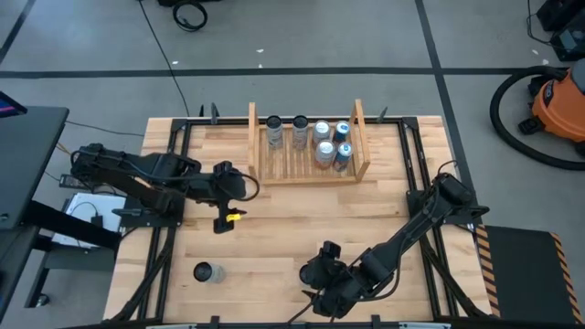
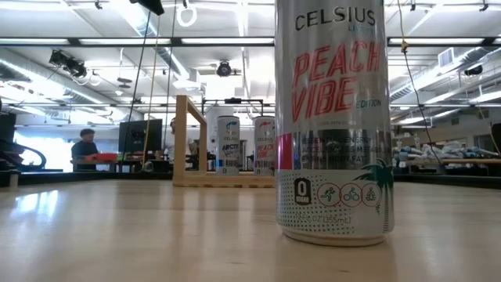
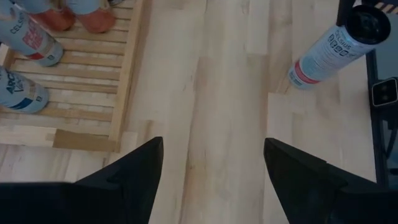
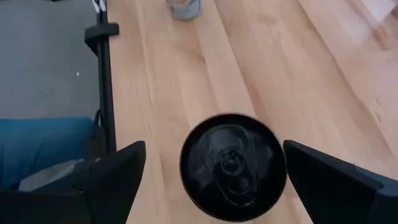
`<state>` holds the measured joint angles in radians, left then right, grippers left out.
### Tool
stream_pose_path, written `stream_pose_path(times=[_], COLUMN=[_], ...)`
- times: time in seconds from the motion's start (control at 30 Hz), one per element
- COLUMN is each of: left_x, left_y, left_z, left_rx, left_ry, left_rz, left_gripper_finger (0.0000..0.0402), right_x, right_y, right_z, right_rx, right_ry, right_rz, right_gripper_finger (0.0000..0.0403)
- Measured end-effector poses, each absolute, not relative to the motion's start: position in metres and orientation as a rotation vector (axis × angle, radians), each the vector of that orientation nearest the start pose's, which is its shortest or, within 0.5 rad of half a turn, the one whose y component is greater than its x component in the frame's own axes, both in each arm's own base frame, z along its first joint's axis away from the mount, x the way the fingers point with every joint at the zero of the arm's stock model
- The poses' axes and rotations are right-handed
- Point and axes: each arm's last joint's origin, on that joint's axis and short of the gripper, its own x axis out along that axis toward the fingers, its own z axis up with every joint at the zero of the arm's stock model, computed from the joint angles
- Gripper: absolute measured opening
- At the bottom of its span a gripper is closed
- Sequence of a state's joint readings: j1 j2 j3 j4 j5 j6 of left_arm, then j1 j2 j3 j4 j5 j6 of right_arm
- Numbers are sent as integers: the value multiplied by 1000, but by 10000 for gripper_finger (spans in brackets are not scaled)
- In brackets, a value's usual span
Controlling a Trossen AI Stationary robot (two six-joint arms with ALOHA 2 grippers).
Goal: Place canned beverage on shelf
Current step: Put the right white soda can into the shelf
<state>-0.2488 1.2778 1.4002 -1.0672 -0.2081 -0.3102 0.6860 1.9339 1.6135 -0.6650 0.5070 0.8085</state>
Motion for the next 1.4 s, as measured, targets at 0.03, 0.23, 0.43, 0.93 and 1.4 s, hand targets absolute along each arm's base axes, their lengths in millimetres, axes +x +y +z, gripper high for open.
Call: stream_pose_path(times=[0.03,0.23,0.43,0.93,1.4], left_x=[230,229,230,231,230], left_y=[-53,-58,-58,-59,-59], left_z=[368,368,368,369,369], left_rx=[-72,-64,-64,-61,-24], left_ry=[913,910,903,892,894], left_rz=[101,81,79,74,58], left_gripper_finger=[279,279,279,279,279], right_x=[332,335,339,353,379], right_y=[254,255,253,234,144], right_z=[250,239,233,233,268], right_rx=[206,199,210,316,126], right_ry=[811,850,879,912,911], right_rz=[-172,-165,-164,-180,-168], right_gripper_finger=[385,385,373,267,267])
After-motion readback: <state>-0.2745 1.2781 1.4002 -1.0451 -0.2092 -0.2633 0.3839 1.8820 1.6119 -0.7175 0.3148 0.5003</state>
